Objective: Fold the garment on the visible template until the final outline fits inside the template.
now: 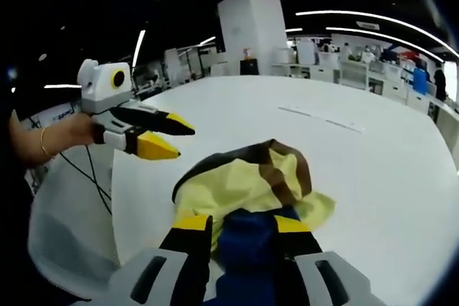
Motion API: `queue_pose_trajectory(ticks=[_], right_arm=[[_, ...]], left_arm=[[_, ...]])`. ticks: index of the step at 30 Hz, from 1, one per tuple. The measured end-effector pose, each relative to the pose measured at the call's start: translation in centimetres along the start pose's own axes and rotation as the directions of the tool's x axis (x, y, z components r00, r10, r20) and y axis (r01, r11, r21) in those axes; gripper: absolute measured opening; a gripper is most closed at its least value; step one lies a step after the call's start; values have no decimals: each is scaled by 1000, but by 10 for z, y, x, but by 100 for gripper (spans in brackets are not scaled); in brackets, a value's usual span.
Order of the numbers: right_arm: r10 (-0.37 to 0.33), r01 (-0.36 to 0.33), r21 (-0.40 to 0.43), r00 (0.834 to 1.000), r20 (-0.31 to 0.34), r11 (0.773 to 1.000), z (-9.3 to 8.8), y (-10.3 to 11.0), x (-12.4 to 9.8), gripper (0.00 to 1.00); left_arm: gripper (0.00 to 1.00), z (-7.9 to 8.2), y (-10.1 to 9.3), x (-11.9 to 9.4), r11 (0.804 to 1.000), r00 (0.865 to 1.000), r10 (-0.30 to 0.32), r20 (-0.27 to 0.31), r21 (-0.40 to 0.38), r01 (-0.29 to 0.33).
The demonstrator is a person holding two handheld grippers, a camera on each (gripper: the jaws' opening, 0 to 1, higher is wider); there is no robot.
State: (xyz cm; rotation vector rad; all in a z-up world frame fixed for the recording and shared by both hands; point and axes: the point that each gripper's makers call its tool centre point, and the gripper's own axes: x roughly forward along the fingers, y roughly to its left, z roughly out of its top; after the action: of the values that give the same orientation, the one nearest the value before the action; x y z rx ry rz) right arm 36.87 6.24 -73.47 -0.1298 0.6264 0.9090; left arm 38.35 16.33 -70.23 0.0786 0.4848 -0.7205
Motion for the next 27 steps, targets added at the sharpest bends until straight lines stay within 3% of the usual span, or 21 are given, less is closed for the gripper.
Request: queue_pose_trajectory(ticks=[14, 23, 27], right_arm=[[-6, 4, -50, 999, -49, 999, -8, 1, 24, 17], [-47, 35, -131, 995, -93, 991, -16, -1, 31, 9], [-62, 49, -144, 994, -89, 988, -14, -3, 30, 6]], left_arm=[[16, -26, 6, 30, 999, 993, 18, -116, 45, -13], [6, -35, 4, 36, 999, 990, 10, -140, 51, -3], [2, -32, 6, 34, 998, 992, 23, -125, 63, -16]])
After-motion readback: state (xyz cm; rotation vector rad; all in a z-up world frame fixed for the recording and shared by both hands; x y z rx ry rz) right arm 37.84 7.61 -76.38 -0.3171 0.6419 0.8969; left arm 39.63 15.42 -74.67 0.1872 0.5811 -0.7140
